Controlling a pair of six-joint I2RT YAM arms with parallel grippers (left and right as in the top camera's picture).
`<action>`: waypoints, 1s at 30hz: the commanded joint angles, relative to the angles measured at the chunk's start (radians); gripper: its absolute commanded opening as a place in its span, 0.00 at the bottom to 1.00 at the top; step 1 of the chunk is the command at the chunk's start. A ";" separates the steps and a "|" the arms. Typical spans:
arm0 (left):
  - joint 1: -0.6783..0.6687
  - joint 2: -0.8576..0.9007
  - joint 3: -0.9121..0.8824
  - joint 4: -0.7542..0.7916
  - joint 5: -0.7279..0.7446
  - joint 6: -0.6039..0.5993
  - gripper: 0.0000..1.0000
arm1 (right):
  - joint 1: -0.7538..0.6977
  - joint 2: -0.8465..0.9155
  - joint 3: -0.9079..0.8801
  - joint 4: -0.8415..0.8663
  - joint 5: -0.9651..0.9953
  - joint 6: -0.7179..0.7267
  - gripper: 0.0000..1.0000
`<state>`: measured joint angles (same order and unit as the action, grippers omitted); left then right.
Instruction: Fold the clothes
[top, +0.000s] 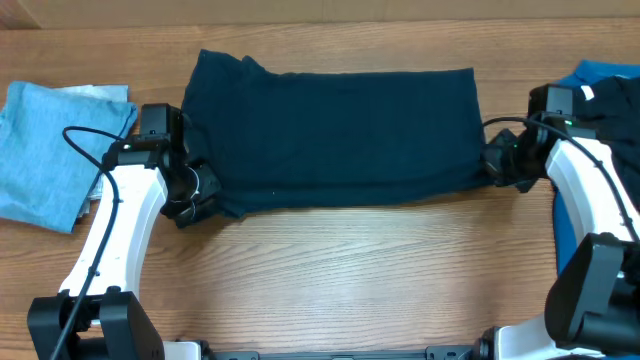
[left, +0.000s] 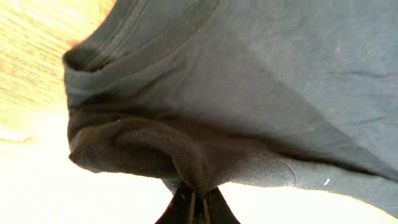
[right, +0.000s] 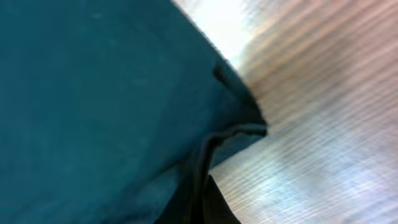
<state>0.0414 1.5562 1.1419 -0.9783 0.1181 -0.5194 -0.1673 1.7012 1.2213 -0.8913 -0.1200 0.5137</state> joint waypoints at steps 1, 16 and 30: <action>0.006 0.006 0.027 0.049 0.005 0.018 0.04 | 0.018 0.001 0.031 0.062 -0.002 0.022 0.04; 0.006 0.040 0.023 0.167 -0.137 0.011 0.09 | 0.022 0.093 0.030 0.220 0.070 0.013 0.04; 0.004 0.216 0.023 0.409 -0.118 0.019 0.08 | 0.033 0.097 0.029 0.282 0.127 0.041 0.04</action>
<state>0.0414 1.7695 1.1473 -0.5861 0.0032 -0.5194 -0.1360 1.7947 1.2240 -0.6182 -0.0181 0.5457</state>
